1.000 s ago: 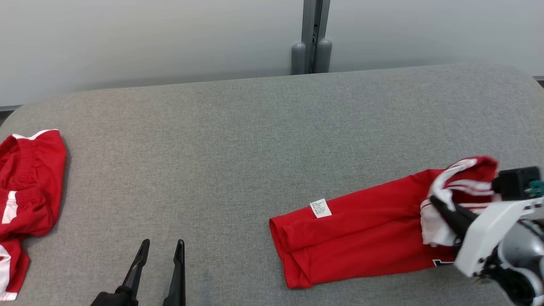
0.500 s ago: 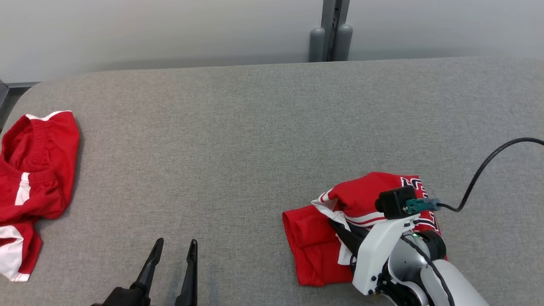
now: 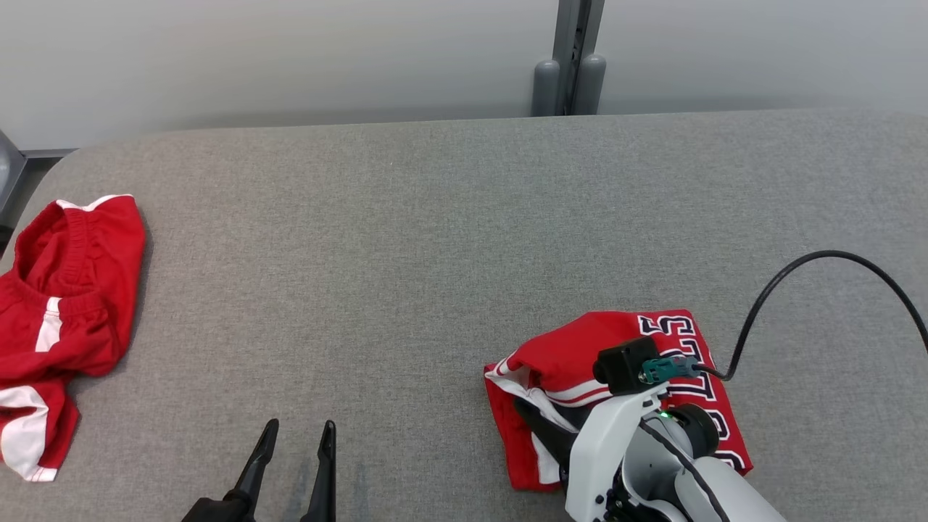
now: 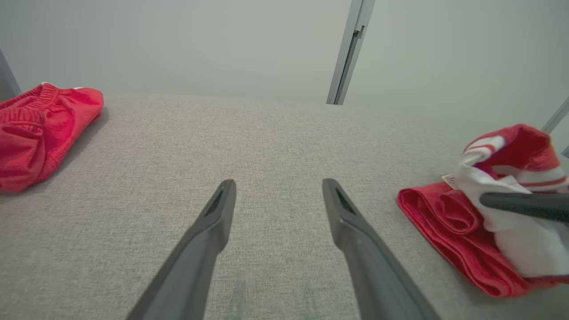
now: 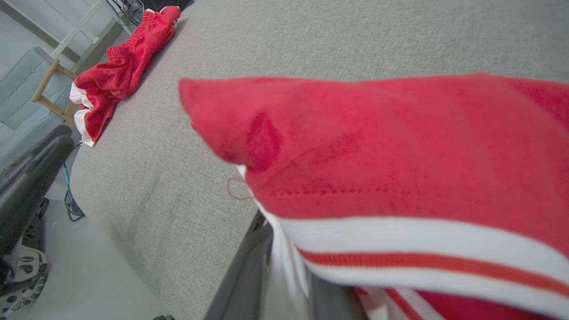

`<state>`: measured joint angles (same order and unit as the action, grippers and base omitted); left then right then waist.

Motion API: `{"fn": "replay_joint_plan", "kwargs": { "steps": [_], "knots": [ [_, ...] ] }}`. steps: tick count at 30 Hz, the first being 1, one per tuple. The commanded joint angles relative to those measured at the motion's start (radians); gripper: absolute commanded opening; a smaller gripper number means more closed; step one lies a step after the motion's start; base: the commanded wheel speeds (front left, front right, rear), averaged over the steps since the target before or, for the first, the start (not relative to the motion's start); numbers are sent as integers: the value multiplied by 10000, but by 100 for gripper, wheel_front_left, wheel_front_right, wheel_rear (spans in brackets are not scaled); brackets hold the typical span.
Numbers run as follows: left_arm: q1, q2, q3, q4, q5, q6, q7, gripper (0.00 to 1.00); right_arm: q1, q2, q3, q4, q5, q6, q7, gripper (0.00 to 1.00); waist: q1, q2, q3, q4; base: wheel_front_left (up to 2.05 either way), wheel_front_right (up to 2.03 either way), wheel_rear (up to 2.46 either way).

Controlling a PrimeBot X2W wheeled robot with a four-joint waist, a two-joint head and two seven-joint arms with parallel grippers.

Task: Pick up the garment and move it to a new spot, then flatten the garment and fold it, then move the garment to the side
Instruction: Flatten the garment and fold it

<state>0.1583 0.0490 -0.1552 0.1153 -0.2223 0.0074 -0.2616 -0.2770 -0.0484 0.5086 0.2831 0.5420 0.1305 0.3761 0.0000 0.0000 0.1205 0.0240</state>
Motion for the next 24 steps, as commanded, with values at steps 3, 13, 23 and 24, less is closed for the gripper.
{"fn": "replay_joint_plan", "kwargs": {
  "steps": [3,13,23,24],
  "knots": [
    [127,31,62,65,-55,43,-48,100,140,-50,-89,-439,-93,4,-353,100,0,0,-130,-76,0,0,0],
    [761,30,363,-58,-252,216,-48,100,2329,-1292,-1810,-4319,-83,4,-505,100,0,0,-787,-450,0,0,0],
    [869,34,390,-340,-273,200,-48,100,3789,-1888,-4476,-3914,-2908,5,-3949,100,0,0,-975,-614,0,0,0],
    [861,36,435,-361,-259,198,-47,100,3895,-1833,-4647,-3542,-3227,5,-4520,100,0,0,-1005,-613,0,0,0]
  ]
}}
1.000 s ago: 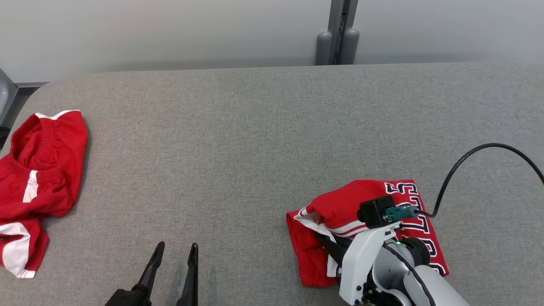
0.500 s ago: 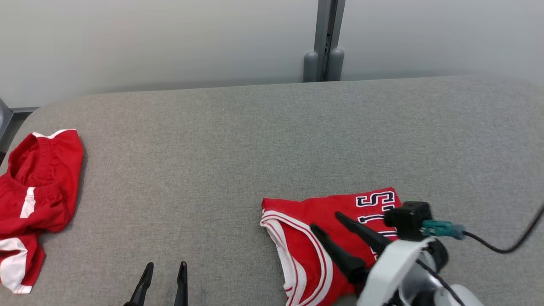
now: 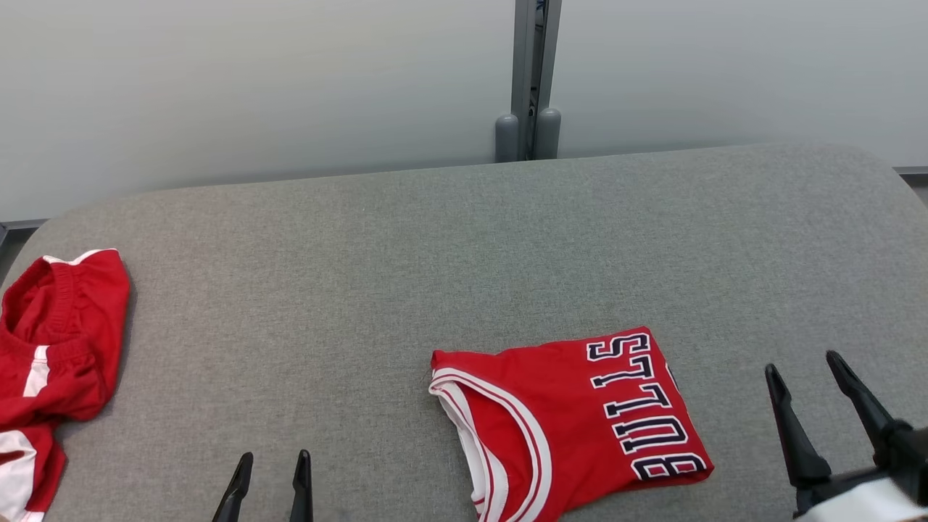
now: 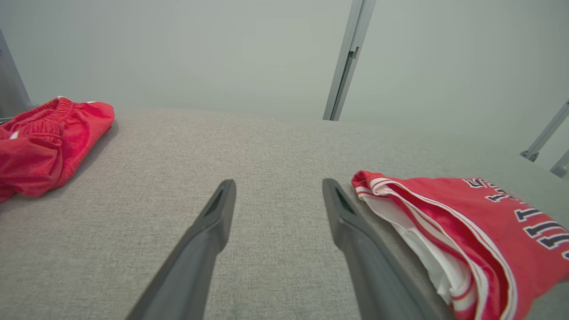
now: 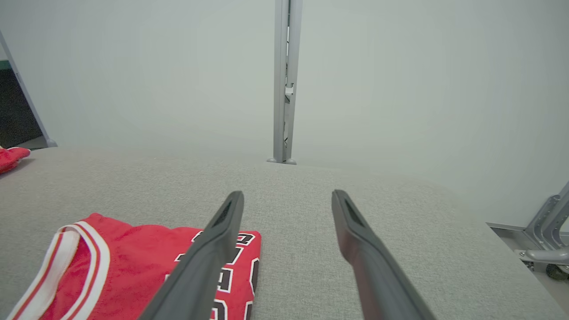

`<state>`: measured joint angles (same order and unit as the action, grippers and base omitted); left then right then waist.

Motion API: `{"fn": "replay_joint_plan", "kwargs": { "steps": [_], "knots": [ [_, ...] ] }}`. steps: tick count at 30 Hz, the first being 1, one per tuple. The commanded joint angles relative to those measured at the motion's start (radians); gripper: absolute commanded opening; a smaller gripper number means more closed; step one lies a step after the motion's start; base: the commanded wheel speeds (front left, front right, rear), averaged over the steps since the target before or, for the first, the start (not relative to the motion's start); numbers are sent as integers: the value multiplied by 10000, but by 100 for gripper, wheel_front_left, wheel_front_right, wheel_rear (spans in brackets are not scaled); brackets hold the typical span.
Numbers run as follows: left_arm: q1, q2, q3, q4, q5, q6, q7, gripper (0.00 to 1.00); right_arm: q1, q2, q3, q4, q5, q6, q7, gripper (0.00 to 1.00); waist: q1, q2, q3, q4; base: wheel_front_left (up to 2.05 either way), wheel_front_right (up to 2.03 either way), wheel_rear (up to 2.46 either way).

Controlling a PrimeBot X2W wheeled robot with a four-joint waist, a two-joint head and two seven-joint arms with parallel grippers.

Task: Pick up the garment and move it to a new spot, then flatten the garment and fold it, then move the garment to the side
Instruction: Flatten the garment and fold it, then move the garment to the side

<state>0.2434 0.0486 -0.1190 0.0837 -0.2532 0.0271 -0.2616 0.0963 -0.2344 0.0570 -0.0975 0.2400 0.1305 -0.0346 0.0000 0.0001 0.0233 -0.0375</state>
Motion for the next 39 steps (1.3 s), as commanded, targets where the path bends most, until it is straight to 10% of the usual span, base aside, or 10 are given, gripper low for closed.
{"fn": "replay_joint_plan", "kwargs": {
  "steps": [1,6,19,39],
  "knots": [
    [29,36,109,-24,59,-41,-47,100,249,-51,-197,630,-682,5,-927,100,0,-1,-69,17,0,0,0],
    [154,38,343,-42,214,-187,-47,100,499,466,-889,2282,-1453,3,-2276,100,0,-1,-284,125,0,0,0],
    [287,38,986,-43,263,-429,-47,100,1047,1497,-2030,2066,-1992,3,-2316,100,0,-1,-509,251,0,0,0],
    [200,35,1073,-30,349,-549,-47,100,-85,1302,-1090,2919,-578,1,-1984,100,0,-1,-369,307,0,0,0]
  ]
}}
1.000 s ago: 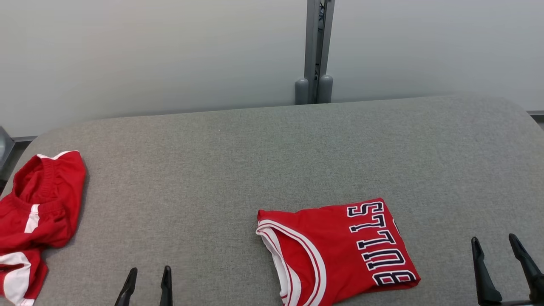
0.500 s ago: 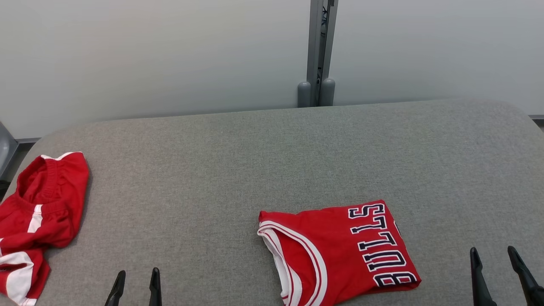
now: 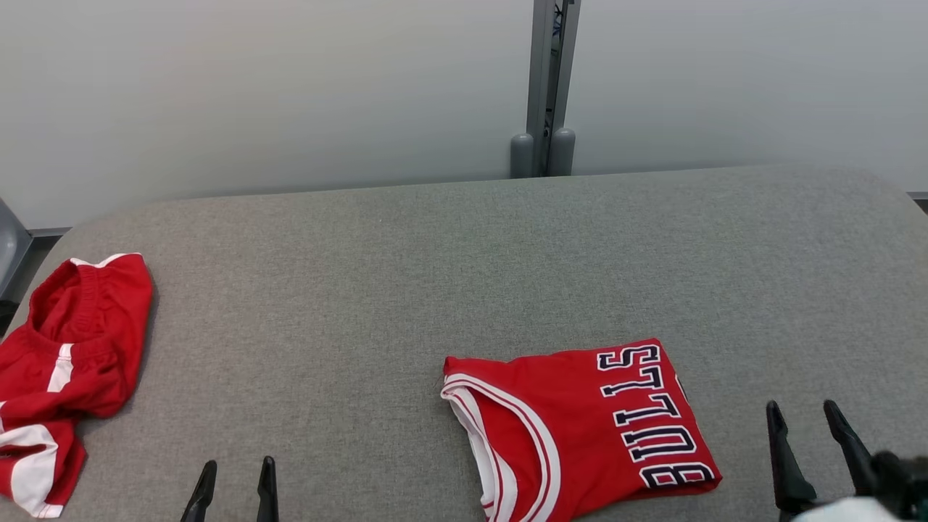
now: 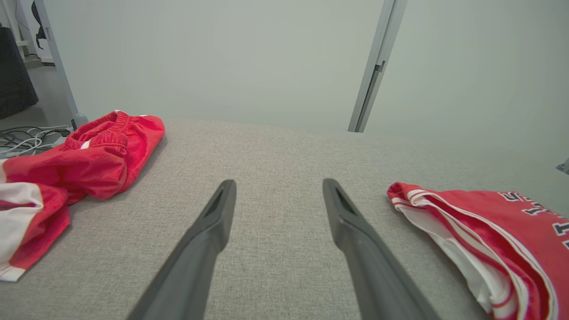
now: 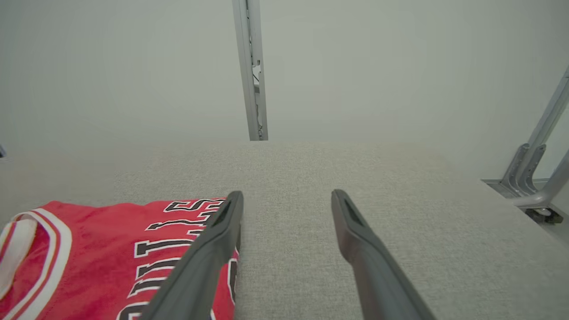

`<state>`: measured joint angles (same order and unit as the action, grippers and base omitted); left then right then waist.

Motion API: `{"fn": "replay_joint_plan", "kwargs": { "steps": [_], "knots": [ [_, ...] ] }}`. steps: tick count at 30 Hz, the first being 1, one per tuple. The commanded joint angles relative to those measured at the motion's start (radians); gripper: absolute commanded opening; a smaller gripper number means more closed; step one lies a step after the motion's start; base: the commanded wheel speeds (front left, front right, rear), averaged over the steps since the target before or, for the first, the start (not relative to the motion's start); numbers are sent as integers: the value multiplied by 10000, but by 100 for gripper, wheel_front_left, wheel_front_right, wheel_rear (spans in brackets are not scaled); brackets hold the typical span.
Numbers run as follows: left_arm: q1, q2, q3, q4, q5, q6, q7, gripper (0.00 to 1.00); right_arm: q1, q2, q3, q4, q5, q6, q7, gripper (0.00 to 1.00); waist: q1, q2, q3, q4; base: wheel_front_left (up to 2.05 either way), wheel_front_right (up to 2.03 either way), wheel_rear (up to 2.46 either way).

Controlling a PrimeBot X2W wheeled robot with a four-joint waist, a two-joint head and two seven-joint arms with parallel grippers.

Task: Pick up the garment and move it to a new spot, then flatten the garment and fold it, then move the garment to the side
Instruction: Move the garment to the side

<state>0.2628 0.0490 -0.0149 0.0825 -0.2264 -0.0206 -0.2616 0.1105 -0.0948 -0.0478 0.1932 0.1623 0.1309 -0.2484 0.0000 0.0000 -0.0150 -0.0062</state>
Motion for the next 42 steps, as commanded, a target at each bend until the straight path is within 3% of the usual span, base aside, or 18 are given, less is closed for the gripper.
{"fn": "replay_joint_plan", "kwargs": {
  "steps": [1,5,8,13,21,22,23,28,34,42],
  "knots": [
    [-4,28,20,-12,107,-71,-47,100,-517,-201,162,174,654,-1,716,100,0,0,35,-10,0,0,0],
    [-150,31,9,13,188,-161,-47,100,-1779,-865,877,558,2470,-1,4284,100,0,0,220,12,0,0,0],
    [-304,31,-77,-12,261,-215,-47,100,-2588,-1456,1345,832,2932,-1,6528,100,0,0,459,123,0,0,0],
    [-548,32,-166,21,263,-240,-47,100,-3546,-1648,1890,1498,3539,1,8187,100,0,0,839,368,0,0,0],
    [-945,32,-309,120,230,-285,-48,100,-4357,-1465,2228,3033,3424,1,8544,100,0,0,1217,662,0,0,0],
    [-975,31,-343,108,222,-274,-48,100,-4448,-1434,2307,3186,3477,1,8548,46,0,0,1254,680,0,0,0],
    [-1015,29,-379,91,212,-257,-47,100,-4531,-1365,2423,3275,3649,1,8564,0,0,0,1298,692,0,0,0],
    [-1206,29,-433,-64,180,-163,-47,100,-5009,-1400,2733,3222,4445,1,8207,0,0,0,1630,557,0,0,0],
    [-1543,31,-302,-273,351,-259,-47,100,-5941,-2156,2749,2997,4788,-2,7824,0,0,0,2344,-28,0,0,0],
    [-2563,32,-291,-664,930,-665,-47,100,-7778,-3448,1175,4030,3368,-1,6454,0,0,0,3945,-682,0,0,0]
  ]
}}
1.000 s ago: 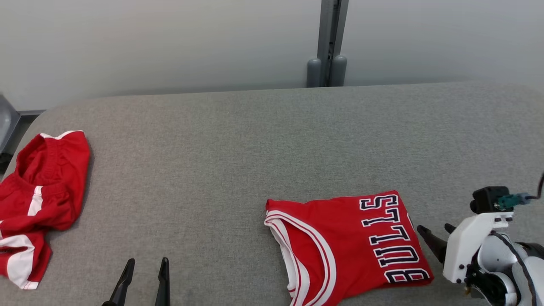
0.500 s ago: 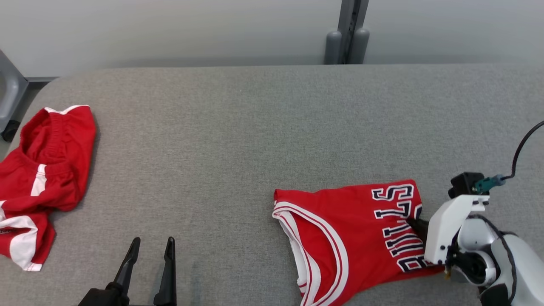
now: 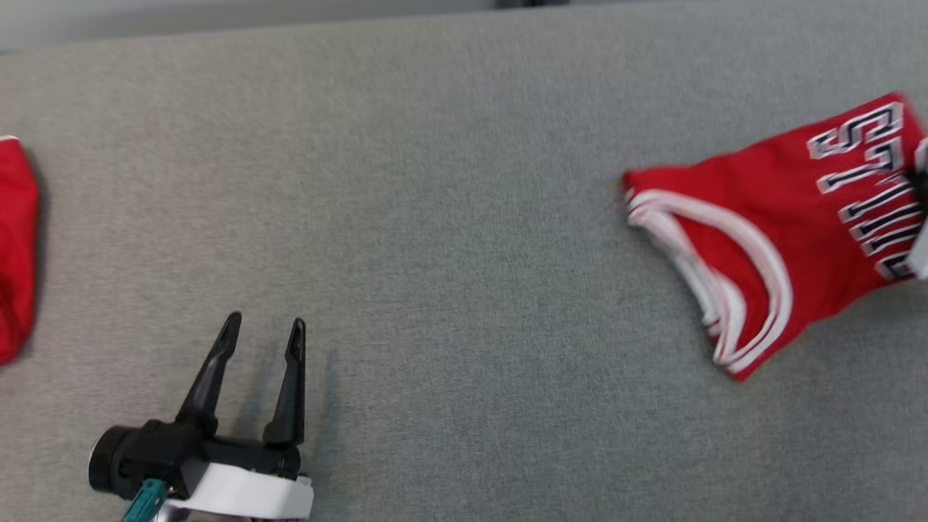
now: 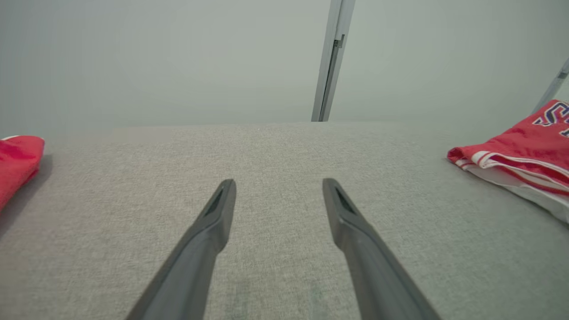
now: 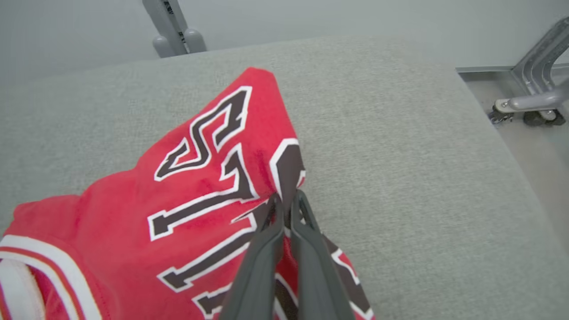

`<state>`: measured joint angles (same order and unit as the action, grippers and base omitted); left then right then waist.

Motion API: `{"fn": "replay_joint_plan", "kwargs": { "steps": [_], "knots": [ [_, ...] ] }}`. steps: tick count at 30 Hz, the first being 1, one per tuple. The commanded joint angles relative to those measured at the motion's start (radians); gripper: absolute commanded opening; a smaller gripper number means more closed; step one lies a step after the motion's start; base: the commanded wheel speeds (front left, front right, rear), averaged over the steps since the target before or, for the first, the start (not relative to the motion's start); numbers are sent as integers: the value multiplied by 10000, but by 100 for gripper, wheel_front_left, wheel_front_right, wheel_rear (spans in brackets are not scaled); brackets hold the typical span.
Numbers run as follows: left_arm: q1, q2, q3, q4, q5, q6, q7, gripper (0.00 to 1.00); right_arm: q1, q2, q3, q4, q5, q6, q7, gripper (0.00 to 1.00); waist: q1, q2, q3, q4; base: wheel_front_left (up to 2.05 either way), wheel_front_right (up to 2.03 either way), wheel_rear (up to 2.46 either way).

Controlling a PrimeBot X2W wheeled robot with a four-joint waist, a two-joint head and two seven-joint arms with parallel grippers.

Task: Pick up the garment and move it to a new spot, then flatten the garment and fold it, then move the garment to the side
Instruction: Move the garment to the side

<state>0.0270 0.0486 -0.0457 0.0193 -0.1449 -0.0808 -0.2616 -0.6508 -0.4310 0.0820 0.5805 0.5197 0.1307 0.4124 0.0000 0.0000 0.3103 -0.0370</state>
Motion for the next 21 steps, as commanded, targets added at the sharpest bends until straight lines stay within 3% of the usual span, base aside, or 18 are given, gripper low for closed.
{"fn": "replay_joint_plan", "kwargs": {
  "steps": [1,9,10,11,15,21],
  "knots": [
    [-311,42,11,-52,203,-97,-47,100,-435,-232,-432,398,-458,0,-385,0,0,0,839,-407,0,0,0],
    [-724,42,1,-258,580,-328,-47,100,-2014,-1014,-2507,2293,-2998,0,-1485,0,0,0,1609,-228,0,0,0],
    [-732,38,19,-278,588,-319,-47,100,-2099,-944,-2701,2447,-3319,0,-1606,39,0,0,1654,-194,0,0,0],
    [-729,38,71,-294,576,-318,-47,100,-2202,-889,-2895,2620,-3711,1,-1688,100,0,0,1674,-178,0,0,0],
    [-659,35,140,-347,414,-215,-47,100,-2386,-645,-3580,2754,-4890,0,-1948,100,0,0,1580,-165,0,0,0],
    [-297,36,232,-432,123,16,-47,100,-1589,172,-4186,1583,-5760,1,-3744,100,0,0,861,-287,0,0,0]
  ]
}}
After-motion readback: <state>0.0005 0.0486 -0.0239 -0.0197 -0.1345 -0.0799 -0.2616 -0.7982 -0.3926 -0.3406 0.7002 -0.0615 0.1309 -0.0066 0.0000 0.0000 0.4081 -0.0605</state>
